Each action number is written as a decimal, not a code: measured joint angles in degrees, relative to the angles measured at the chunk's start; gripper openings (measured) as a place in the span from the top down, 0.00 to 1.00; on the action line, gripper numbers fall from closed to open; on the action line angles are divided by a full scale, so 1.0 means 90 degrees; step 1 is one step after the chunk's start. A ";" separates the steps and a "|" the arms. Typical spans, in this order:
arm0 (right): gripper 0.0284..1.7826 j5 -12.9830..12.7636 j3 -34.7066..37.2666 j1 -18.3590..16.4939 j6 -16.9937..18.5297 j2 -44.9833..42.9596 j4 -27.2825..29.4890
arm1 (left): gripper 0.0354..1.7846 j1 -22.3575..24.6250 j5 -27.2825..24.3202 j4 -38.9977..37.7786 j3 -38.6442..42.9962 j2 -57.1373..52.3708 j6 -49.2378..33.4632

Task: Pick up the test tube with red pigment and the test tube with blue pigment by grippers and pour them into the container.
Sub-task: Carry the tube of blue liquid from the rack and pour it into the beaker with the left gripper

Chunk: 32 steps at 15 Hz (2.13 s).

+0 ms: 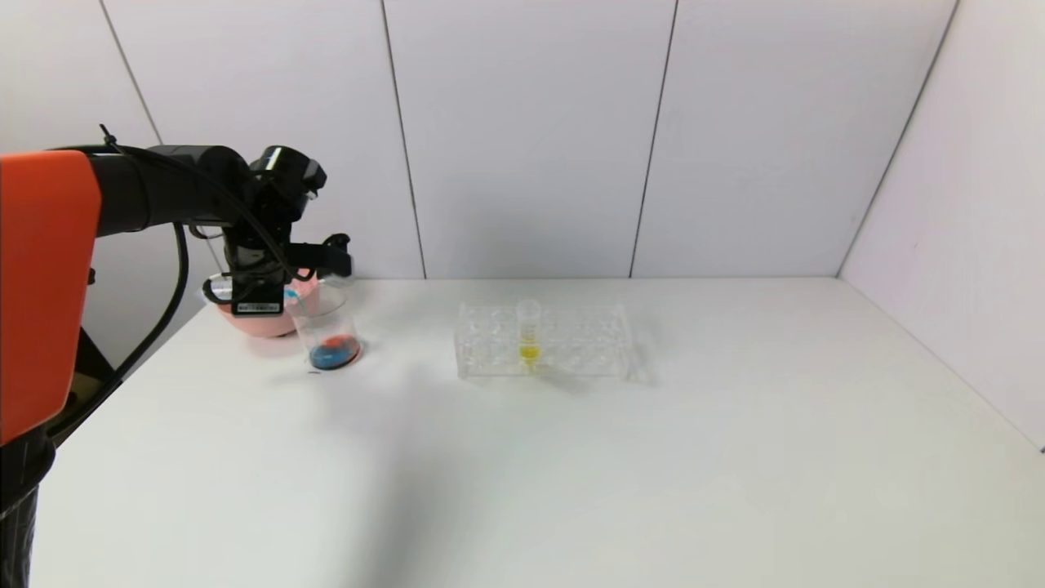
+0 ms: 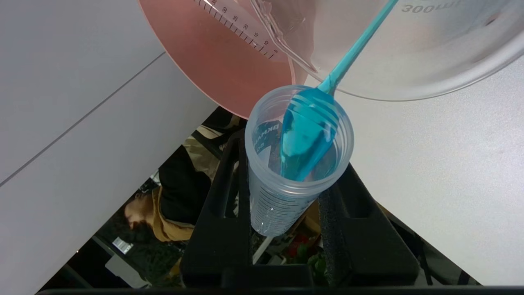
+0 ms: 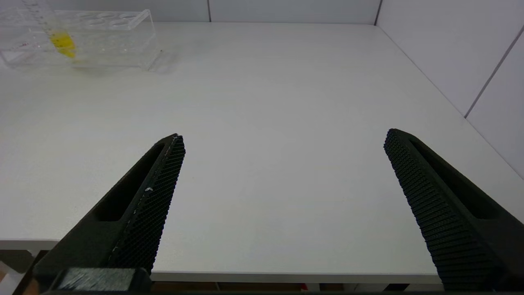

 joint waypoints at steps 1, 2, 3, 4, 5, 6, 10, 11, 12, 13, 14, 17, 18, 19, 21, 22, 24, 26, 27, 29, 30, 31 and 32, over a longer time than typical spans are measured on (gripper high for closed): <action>0.00 0.0000 0.0000 0.0000 0.0000 0.0000 0.0000 | 0.75 -0.0005 0.0039 0.0000 0.0000 0.0004 0.0000; 0.00 0.0000 0.0000 0.0000 0.0000 0.0000 0.0000 | 0.75 -0.0012 0.0079 -0.0003 0.0000 0.0009 -0.0003; 0.00 0.0000 0.0000 0.0000 0.0000 0.0000 0.0000 | 0.75 -0.0020 0.0100 -0.0019 0.0000 0.0012 -0.0003; 0.00 0.0000 0.0000 0.0000 0.0000 0.0000 0.0000 | 0.75 -0.0030 0.0110 -0.0019 0.0000 0.0014 0.0000; 0.00 0.0000 0.0000 0.0000 0.0000 0.0000 0.0000 | 0.75 -0.0037 0.0131 -0.0019 0.0000 0.0014 0.0000; 0.00 0.0000 0.0000 0.0000 0.0000 0.0000 0.0000 | 0.75 -0.0045 0.0173 -0.0022 0.0000 0.0016 0.0000; 0.00 0.0000 0.0000 0.0000 0.0000 0.0000 0.0000 | 0.75 -0.0079 0.0272 -0.0030 0.0000 0.0024 0.0000; 0.00 0.0000 0.0000 0.0000 0.0000 0.0000 0.0000 | 0.75 -0.0079 0.0278 -0.0027 0.0000 0.0024 -0.0003; 0.00 0.0000 0.0000 0.0000 0.0000 0.0000 0.0000 | 0.75 -0.0079 0.0282 -0.0030 0.0000 0.0024 -0.0003; 0.00 0.0000 0.0000 0.0000 0.0000 0.0000 0.0000 | 0.75 -0.0079 0.0294 -0.0024 0.0000 0.0026 0.0000; 0.00 0.0000 0.0000 0.0000 0.0000 0.0000 0.0000 | 0.75 -0.0085 0.0351 -0.0024 0.0000 0.0026 0.0000; 0.00 0.0000 0.0000 -0.0003 0.0000 0.0000 0.0000 | 0.75 -0.0119 0.0474 -0.0030 0.0000 0.0026 -0.0003; 0.00 0.0000 0.0000 -0.0003 0.0000 0.0000 0.0000 | 0.75 -0.0125 0.0484 -0.0031 0.0000 0.0028 0.0000; 0.00 0.0000 0.0000 0.0000 0.0000 0.0000 0.0000 | 0.75 -0.0125 0.0489 -0.0030 0.0000 0.0028 0.0000; 0.00 0.0000 0.0000 0.0000 0.0000 0.0000 0.0000 | 0.75 -0.0127 0.0503 -0.0024 0.0000 0.0031 0.0000; 0.00 0.0000 0.0000 0.0000 0.0000 0.0000 0.0000 | 0.75 -0.0127 0.0515 -0.0024 0.0000 0.0034 -0.0003; 0.00 0.0000 0.0000 0.0000 0.0000 0.0000 0.0000 | 0.75 -0.0129 0.0517 -0.0022 0.0000 0.0041 0.0000; 0.00 0.0000 0.0000 -0.0003 0.0000 0.0000 0.0000 | 0.75 -0.0131 0.0523 -0.0022 0.0000 0.0050 0.0000; 0.00 0.0000 0.0000 -0.0003 0.0000 0.0000 0.0000 | 0.75 -0.0137 0.0584 -0.0022 0.0000 0.0053 0.0000; 0.00 0.0000 0.0000 0.0000 0.0000 0.0000 0.0000 | 0.75 -0.0165 0.0912 -0.0022 0.0000 0.0065 0.0034; 0.00 0.0000 0.0000 0.0000 0.0000 0.0000 0.0000 | 0.75 -0.0186 0.0998 -0.0019 0.0000 0.0074 0.0041; 0.00 0.0000 0.0000 0.0000 0.0000 0.0000 0.0000 | 0.75 -0.0198 0.1019 -0.0022 0.0000 0.0083 0.0046; 0.00 0.0000 0.0000 0.0000 0.0000 0.0000 0.0000 | 0.75 -0.0205 0.1065 -0.0022 0.0000 0.0087 0.0047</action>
